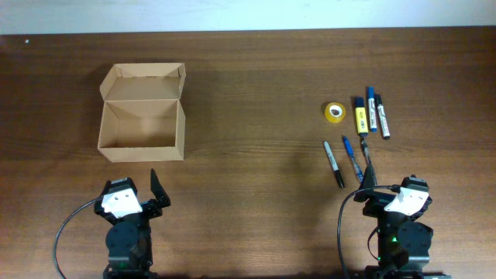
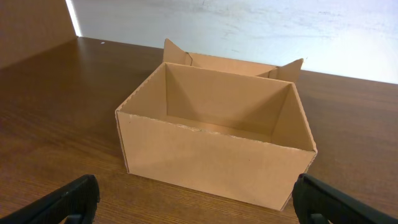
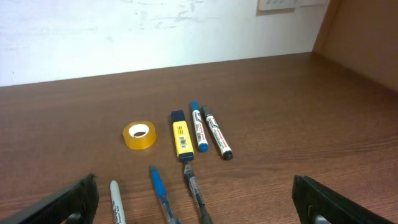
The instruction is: Pack container
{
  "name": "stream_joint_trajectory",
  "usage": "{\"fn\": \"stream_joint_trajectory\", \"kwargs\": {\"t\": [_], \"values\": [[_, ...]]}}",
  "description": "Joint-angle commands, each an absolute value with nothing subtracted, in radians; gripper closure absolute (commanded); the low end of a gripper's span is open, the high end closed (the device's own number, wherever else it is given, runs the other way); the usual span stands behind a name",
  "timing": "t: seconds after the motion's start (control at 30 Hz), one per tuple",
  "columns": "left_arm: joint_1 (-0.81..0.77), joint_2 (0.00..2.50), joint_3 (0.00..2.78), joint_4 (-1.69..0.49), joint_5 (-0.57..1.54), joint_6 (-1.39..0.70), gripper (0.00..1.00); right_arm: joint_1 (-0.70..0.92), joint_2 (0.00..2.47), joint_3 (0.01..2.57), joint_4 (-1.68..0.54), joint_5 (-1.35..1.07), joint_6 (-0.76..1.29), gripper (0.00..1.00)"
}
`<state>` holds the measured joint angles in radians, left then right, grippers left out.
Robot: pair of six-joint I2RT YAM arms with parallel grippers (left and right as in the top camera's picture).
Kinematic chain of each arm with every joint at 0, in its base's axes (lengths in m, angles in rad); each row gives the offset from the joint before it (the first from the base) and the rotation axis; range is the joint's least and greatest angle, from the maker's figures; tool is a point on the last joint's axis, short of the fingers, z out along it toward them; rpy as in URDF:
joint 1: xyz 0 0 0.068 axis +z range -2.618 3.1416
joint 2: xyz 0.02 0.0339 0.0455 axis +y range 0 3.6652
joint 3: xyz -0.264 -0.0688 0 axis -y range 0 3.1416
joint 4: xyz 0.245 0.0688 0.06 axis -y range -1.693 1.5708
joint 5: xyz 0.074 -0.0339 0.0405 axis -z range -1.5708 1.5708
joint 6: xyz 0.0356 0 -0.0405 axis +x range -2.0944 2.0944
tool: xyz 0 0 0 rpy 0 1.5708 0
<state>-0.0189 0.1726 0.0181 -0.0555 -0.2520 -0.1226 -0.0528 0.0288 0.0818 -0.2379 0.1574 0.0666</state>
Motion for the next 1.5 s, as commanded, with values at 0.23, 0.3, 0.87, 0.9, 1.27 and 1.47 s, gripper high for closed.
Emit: {"fn": "stream_joint_trajectory", "kwargs": {"t": [0.23, 0.3, 0.87, 0.9, 1.27, 1.47], "values": [[-0.014, 0.163, 0.009, -0.057, -0.259, -0.111, 0.00, -0.061, 0.019, 0.075, -0.239, 0.173, 0.060, 0.01], [-0.014, 0.163, 0.009, -0.056, -0.259, -0.111, 0.00, -0.061, 0.019, 0.075, -0.239, 0.173, 0.060, 0.01], [-0.014, 0.186, 0.183, -0.181, 0.068, -0.202, 0.00, -0.061, 0.019, 0.075, -0.239, 0.173, 0.060, 0.01], [-0.014, 0.207, 0.240, -0.252, 0.056, -0.202, 0.00, -0.061, 0.019, 0.075, -0.239, 0.173, 0.060, 0.01], [-0.015, 0.783, 0.998, -0.785, 0.064, -0.201, 0.00, -0.061, 0.019, 0.075, -0.239, 0.173, 0.060, 0.01], [-0.015, 1.170, 1.422, -1.056, 0.245, -0.200, 0.00, -0.061, 0.019, 0.075, -0.239, 0.173, 0.059, 0.01]]}}
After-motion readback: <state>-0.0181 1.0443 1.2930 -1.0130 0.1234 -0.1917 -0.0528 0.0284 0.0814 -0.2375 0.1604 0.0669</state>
